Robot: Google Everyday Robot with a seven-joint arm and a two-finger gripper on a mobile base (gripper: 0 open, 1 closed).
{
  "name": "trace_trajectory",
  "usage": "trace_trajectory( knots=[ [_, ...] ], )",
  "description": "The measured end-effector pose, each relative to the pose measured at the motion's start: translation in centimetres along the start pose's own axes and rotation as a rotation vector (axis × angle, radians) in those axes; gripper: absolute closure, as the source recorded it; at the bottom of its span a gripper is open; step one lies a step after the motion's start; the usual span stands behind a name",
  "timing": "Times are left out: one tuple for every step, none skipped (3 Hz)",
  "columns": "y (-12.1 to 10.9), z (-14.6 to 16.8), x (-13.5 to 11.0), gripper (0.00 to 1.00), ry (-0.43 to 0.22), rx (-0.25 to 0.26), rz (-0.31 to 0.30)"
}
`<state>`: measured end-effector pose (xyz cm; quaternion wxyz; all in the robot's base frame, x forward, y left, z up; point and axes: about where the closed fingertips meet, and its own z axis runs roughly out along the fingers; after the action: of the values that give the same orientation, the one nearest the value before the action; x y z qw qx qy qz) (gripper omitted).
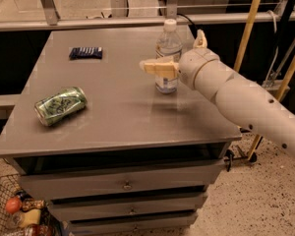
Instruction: Place blue plastic bottle upright
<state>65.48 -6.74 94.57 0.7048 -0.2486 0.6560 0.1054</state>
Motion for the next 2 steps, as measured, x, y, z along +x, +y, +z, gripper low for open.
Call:
trace_trajectory(
  knots=[
    [-1.6,-0.8,-2.0,0.00,-0.013,0.010,-0.060],
    [-2.8,-2.5,-4.0,0.00,-0.007,0.029,-0.111]
  ],
)
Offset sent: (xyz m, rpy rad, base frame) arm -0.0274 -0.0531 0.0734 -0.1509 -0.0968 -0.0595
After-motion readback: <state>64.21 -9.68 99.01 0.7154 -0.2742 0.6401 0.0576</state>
